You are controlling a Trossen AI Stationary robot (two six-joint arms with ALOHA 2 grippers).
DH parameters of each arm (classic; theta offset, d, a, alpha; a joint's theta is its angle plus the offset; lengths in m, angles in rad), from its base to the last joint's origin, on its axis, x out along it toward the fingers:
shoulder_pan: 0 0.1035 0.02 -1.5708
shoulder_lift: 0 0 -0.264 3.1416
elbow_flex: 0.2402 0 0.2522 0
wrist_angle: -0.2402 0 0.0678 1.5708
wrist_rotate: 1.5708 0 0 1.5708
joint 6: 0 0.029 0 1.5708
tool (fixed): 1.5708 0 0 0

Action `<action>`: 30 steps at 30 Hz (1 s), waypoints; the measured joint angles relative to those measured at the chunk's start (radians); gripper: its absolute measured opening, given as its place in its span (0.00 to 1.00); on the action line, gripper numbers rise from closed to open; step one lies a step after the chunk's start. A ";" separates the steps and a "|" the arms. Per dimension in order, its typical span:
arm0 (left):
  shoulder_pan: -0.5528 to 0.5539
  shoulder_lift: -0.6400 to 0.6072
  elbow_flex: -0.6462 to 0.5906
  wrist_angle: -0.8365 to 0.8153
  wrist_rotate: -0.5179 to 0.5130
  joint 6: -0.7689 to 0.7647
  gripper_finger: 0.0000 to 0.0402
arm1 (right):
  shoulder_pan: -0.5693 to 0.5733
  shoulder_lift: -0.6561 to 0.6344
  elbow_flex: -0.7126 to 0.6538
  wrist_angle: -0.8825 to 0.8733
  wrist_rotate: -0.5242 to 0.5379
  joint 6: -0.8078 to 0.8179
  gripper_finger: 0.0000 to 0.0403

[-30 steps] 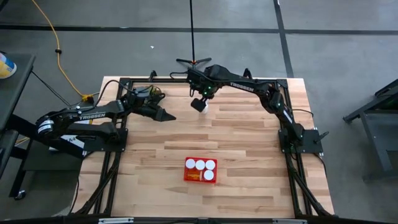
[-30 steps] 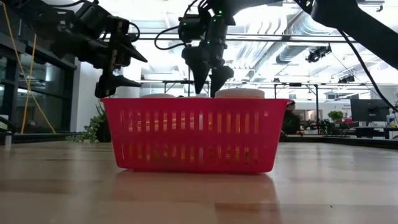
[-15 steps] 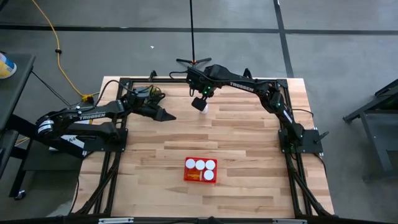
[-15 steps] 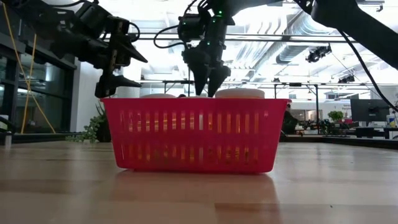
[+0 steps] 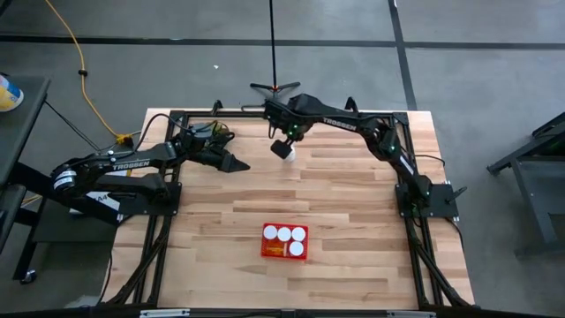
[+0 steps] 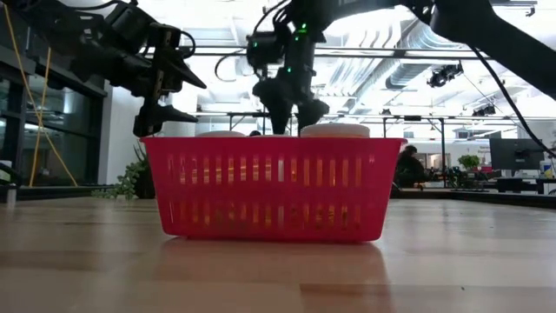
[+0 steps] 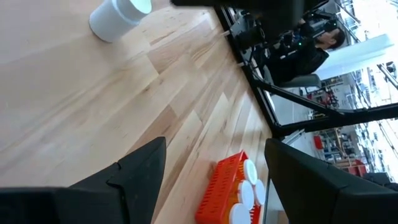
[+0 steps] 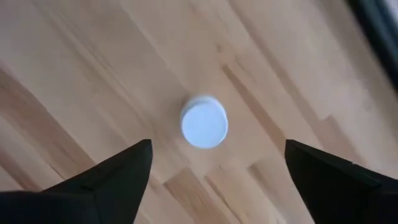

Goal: Pick and place pill bottles into a basket
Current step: Put the white pill bottle into the red bin

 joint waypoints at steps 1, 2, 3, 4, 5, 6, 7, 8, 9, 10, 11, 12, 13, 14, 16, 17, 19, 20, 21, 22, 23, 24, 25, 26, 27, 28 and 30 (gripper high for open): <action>0.000 0.000 0.000 0.000 0.001 0.000 0.77 | 0.001 0.009 0.000 -0.016 -0.001 0.001 0.90; 0.000 0.000 0.000 0.000 0.001 0.000 0.77 | 0.003 0.022 0.000 -0.032 -0.004 0.005 0.92; 0.000 0.000 0.000 0.000 0.002 0.000 0.77 | 0.006 0.034 0.000 -0.047 -0.003 0.008 0.94; 0.000 0.000 0.000 -0.001 0.002 0.000 0.77 | 0.006 0.044 0.000 -0.061 -0.003 0.009 0.97; 0.000 0.000 0.000 0.000 0.005 0.001 0.77 | 0.007 0.057 0.000 -0.071 -0.005 0.009 0.98; 0.000 0.000 0.000 0.000 0.006 0.003 0.77 | 0.007 0.068 0.000 -0.074 -0.005 0.006 0.99; 0.000 0.000 0.000 0.000 0.008 0.004 0.77 | 0.007 0.077 0.000 -0.078 -0.007 0.001 0.98; 0.000 0.000 0.000 0.000 0.008 0.004 0.77 | 0.007 0.084 0.000 -0.079 -0.012 -0.001 0.98; 0.000 0.000 0.000 0.000 0.009 0.004 0.77 | 0.006 0.087 -0.001 -0.077 -0.015 -0.003 0.98; 0.000 0.000 0.000 0.000 0.010 0.004 0.77 | 0.006 0.088 -0.001 -0.073 -0.015 -0.004 0.98; 0.000 0.000 0.000 0.000 0.013 0.004 0.77 | 0.006 0.088 -0.001 -0.065 -0.017 -0.005 0.98; 0.000 0.000 0.000 0.000 0.014 0.004 0.77 | 0.006 0.087 -0.001 -0.055 -0.016 -0.005 0.99; 0.000 0.000 0.000 0.000 0.016 0.004 0.77 | 0.006 0.087 0.000 -0.048 -0.016 -0.005 0.99; 0.000 0.000 0.000 0.000 0.016 0.004 0.77 | 0.006 0.088 0.000 -0.044 -0.017 -0.005 0.99; 0.000 0.000 0.000 0.000 0.016 0.004 0.77 | 0.001 0.088 0.000 -0.033 -0.019 -0.005 0.99; 0.000 0.000 0.000 0.000 0.016 0.004 0.77 | 0.000 0.091 0.000 -0.022 -0.026 -0.005 0.99; 0.000 0.000 0.000 0.000 0.017 0.004 0.77 | -0.001 0.097 0.000 0.001 -0.035 -0.007 0.99; 0.000 0.000 0.000 0.000 0.017 0.004 0.77 | -0.002 0.101 0.000 0.004 -0.037 -0.008 0.99; 0.000 0.000 0.000 0.000 0.017 0.004 0.77 | -0.002 0.108 0.000 0.011 -0.036 -0.008 0.99; 0.000 0.000 0.000 -0.001 0.017 0.004 0.77 | -0.002 0.112 0.000 0.014 -0.038 -0.008 0.99; 0.000 0.000 0.000 -0.001 0.017 0.004 0.77 | -0.003 0.117 0.000 0.014 -0.045 -0.009 0.99; 0.000 0.000 0.000 -0.001 0.017 0.004 0.77 | -0.003 0.123 0.000 0.018 -0.048 -0.011 0.99; 0.000 0.000 0.000 -0.001 0.017 0.004 0.77 | -0.003 0.130 0.000 0.018 -0.049 -0.012 0.99; 0.000 0.000 0.000 -0.002 0.017 0.004 0.77 | -0.003 0.139 0.000 0.017 -0.050 -0.012 0.99; 0.000 0.000 0.000 -0.002 0.018 0.003 0.77 | -0.003 0.149 0.000 0.018 -0.050 -0.014 0.99; 0.000 0.000 0.000 -0.002 0.018 0.003 0.77 | -0.003 0.156 0.000 0.019 -0.053 -0.017 0.99; 0.000 0.000 0.000 -0.002 0.018 0.002 0.77 | -0.003 0.165 -0.001 0.029 -0.072 -0.025 0.99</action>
